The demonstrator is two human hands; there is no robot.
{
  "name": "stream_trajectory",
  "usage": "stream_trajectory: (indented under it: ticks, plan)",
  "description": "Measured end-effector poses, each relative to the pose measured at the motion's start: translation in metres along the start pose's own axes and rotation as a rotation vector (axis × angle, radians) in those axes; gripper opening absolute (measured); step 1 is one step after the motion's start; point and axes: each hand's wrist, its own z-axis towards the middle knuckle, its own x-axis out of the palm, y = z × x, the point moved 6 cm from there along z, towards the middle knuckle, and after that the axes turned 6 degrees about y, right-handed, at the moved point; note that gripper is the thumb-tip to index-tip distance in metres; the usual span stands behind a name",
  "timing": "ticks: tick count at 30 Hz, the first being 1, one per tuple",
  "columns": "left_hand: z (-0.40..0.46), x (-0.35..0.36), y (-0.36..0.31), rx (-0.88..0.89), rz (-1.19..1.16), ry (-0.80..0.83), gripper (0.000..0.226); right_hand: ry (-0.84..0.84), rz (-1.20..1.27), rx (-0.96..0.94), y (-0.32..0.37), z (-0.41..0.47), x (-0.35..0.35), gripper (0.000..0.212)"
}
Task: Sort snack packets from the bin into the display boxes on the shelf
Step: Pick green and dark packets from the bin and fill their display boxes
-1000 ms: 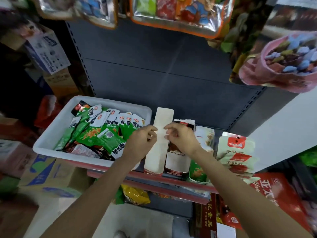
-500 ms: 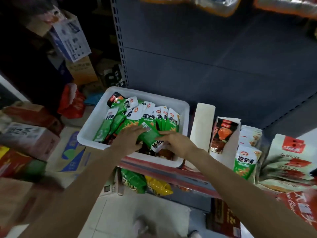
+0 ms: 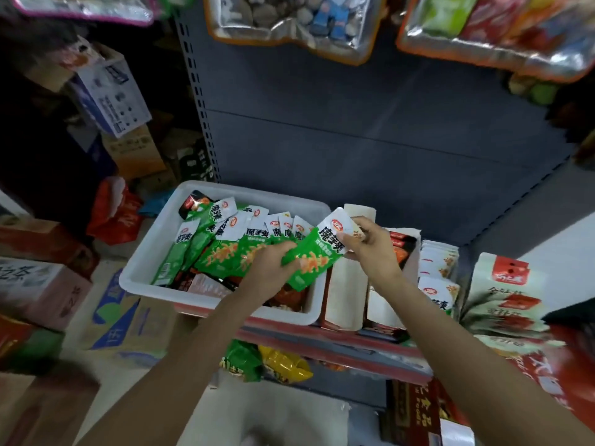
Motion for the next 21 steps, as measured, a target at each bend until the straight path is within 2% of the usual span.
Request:
stream_trajectory:
  ticks: [5, 8, 10, 13, 17, 21]
  plan:
    - [0.018, 0.053, -0.042, -0.005, -0.181, 0.142, 0.036, -0.089, -0.312, -0.065, 0.014, -0.02, -0.066, 0.02]
    - [0.032, 0.087, -0.064, 0.005, -0.262, 0.155, 0.021, -0.119, -0.412, -0.064, 0.022, -0.036, -0.114, 0.015]
    - [0.041, 0.11, -0.076, -0.007, -0.321, 0.148, 0.02, -0.154, -0.558, -0.056, 0.026, -0.046, -0.143, 0.013]
    - [0.052, 0.144, -0.09, -0.092, -0.377, 0.199, 0.031, -0.165, -0.765, -0.004, 0.023, -0.055, -0.173, 0.021]
    - [0.062, 0.178, -0.099, -0.219, -0.399, 0.309, 0.052, -0.095, -0.943, 0.037, 0.009, -0.059, -0.181, 0.016]
    - [0.062, 0.195, -0.099, -0.309, -0.475, 0.361, 0.057, -0.014, -1.117, 0.017, 0.006, -0.054, -0.179, 0.024]
